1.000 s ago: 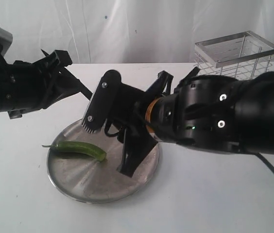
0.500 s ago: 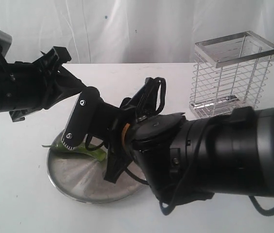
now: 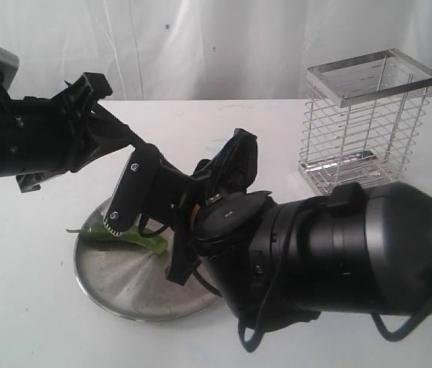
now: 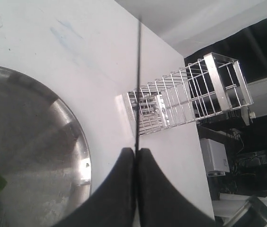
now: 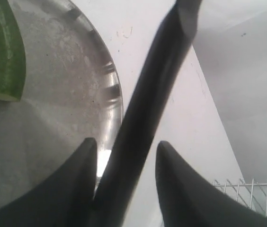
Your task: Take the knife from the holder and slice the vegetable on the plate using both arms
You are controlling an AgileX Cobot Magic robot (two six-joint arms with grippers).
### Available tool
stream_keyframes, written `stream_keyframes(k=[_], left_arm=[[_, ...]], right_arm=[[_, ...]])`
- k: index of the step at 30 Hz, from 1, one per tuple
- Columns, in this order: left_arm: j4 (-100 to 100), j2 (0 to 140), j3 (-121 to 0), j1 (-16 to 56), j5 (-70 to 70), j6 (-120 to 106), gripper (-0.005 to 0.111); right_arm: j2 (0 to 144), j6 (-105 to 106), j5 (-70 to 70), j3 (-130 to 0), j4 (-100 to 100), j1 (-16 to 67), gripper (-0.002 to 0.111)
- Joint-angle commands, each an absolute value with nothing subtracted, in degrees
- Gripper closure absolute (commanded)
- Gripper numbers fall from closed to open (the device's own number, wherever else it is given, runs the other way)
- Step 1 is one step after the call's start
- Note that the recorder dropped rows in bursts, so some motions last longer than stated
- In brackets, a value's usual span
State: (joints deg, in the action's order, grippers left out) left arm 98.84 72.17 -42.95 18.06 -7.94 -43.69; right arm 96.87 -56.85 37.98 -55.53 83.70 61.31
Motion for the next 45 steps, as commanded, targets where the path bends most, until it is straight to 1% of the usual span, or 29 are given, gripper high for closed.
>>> stream_keyframes(k=[1, 5, 7, 9, 13, 15, 21, 24, 25, 27, 31, 34, 37, 45], left_arm=[[99.9, 71.9, -43.3, 18.0, -10.1, -43.3, 0.107], [99.9, 71.9, -43.3, 18.0, -10.8, -43.3, 0.107], [99.9, 71.9, -43.3, 18.0, -11.1, -43.3, 0.107], [99.9, 71.9, -43.3, 18.0, -11.7, -43.3, 0.107], [99.9, 71.9, -43.3, 18.0, -11.8, -43.4, 0.107], [99.9, 71.9, -43.3, 18.0, -10.7, -43.5, 0.107], [99.9, 71.9, -43.3, 17.9, -9.7, -43.7, 0.107], [99.9, 71.9, -43.3, 17.9, -8.4, -47.4, 0.107], [99.9, 71.9, -43.3, 17.9, -7.7, -48.8, 0.105], [99.9, 71.9, -43.3, 17.9, -5.5, -52.3, 0.098], [99.9, 71.9, -43.4, 17.9, -3.2, -58.5, 0.077], [99.9, 71.9, -43.4, 17.9, -3.1, -64.0, 0.064], [99.9, 71.9, -43.4, 17.9, -3.2, -66.8, 0.059], [99.9, 71.9, -43.4, 17.9, -2.4, -77.3, 0.059]], right_arm=[[96.8, -59.3, 38.4, -55.9, 86.7, 61.6, 0.070], [96.8, -59.6, 38.5, -55.9, 87.0, 61.6, 0.070], [96.9, -59.8, 38.7, -55.9, 87.1, 61.6, 0.073], [97.0, -59.8, 38.8, -55.9, 87.0, 61.6, 0.080], [97.2, -60.4, 41.6, -55.9, 85.7, 61.6, 0.097], [97.2, -60.4, 43.2, -55.9, 83.6, 61.6, 0.103], [97.2, -57.3, 41.7, -55.9, 78.0, 61.6, 0.103], [96.1, -54.6, 40.6, -56.3, 72.1, 61.6, 0.104], [95.2, -52.4, 40.6, -56.6, 68.4, 61.6, 0.105], [92.8, -47.1, 40.8, -57.9, 60.8, 61.6, 0.105], [87.4, -37.9, 43.1, -60.7, 48.0, 61.6, 0.105], [84.2, -31.7, 43.8, -62.3, 36.8, 60.3, 0.105], [82.4, -29.1, 44.9, -62.7, 30.8, 58.2, 0.105], [82.4, -29.4, 44.0, -62.7, 24.2, 53.5, 0.105]])
